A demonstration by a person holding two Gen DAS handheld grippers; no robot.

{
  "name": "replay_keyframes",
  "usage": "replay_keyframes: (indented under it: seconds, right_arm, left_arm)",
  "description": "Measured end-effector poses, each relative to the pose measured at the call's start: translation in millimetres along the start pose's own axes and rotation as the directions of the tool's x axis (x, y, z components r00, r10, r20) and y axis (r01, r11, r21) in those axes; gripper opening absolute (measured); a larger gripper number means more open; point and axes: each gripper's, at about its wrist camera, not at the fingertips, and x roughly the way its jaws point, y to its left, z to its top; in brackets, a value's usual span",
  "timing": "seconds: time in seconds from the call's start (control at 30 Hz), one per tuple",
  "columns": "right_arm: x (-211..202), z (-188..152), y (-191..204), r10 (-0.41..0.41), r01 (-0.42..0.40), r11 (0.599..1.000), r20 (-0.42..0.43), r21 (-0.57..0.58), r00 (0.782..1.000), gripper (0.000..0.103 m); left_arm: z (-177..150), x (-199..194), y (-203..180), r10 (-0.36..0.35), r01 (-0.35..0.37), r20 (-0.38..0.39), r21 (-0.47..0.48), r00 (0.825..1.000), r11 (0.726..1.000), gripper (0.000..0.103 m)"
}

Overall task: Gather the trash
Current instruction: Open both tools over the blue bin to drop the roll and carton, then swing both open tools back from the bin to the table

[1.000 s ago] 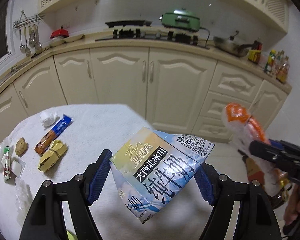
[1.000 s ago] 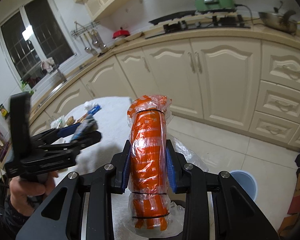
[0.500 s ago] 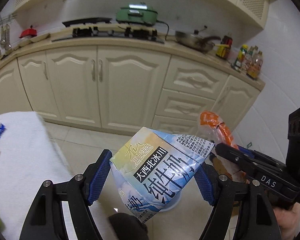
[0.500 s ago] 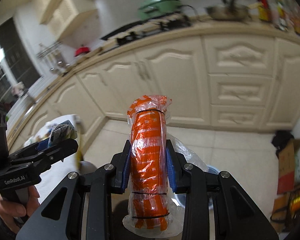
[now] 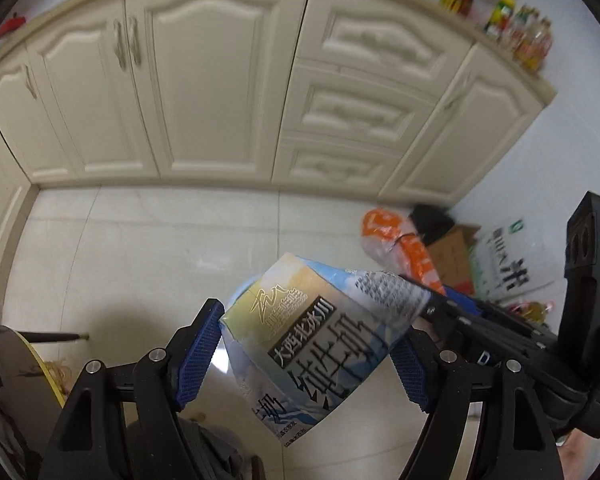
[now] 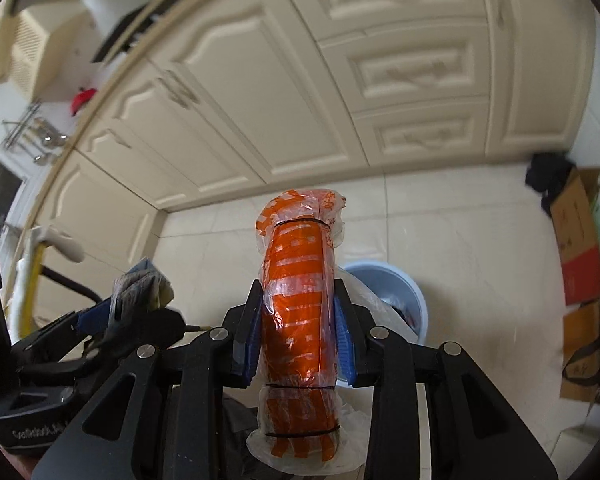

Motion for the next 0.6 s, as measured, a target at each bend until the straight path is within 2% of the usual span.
replay_keyframes:
  seconds: [0.07, 0.13, 0.17, 0.2, 0.33, 0.47, 0.6]
  right_arm:
    - [15, 1, -14, -0.001, 0.002, 0.999, -0.022, 0.036, 1.000, 0.043]
    - [23, 1, -27, 0.009, -0.006, 0.997, -0.032, 0.073, 0.999, 0.057]
    - [25, 1, -32, 0.009, -0.006, 0.996, -0.031, 0.087, 0.999, 0.072]
    - [26, 1, -36, 0.012, -0.009, 0.995, -0.028, 0.099, 1.000, 0.085]
    - [22, -1, -41, -0.002, 0.005, 0.992, -0.016, 0.129, 1.000, 0.103]
    - [13, -3, -37, -0.019, 0.020, 0.990, -0.003, 0.137, 1.000, 0.103]
    - [-2, -4, -25, -0.024, 0.023, 0.992, 0.011, 0.121, 1.000, 0.103]
  left_arm:
    - [4, 16, 4, 0.023, -0.023, -0.040, -0.002, 0.999, 1.000, 0.078]
    - [12, 27, 4, 0.069, -0.069, -0.077, -0.002, 0.995, 0.998, 0.096]
    - [12, 29, 8, 0.095, -0.095, -0.079, -0.002, 0.992, 0.995, 0.100]
    - [14, 30, 10, 0.110, -0.110, -0.076, -0.002, 0.991, 0.994, 0.102]
    - [18, 32, 17, 0.151, -0.152, -0.095, -0.011, 0.984, 0.988, 0.102]
    - [24, 25, 15, 0.181, -0.184, -0.081, -0.023, 0.980, 0.983, 0.102]
    - [18, 4, 5, 0.178, -0.180, -0.051, -0.027, 0.983, 0.983, 0.102]
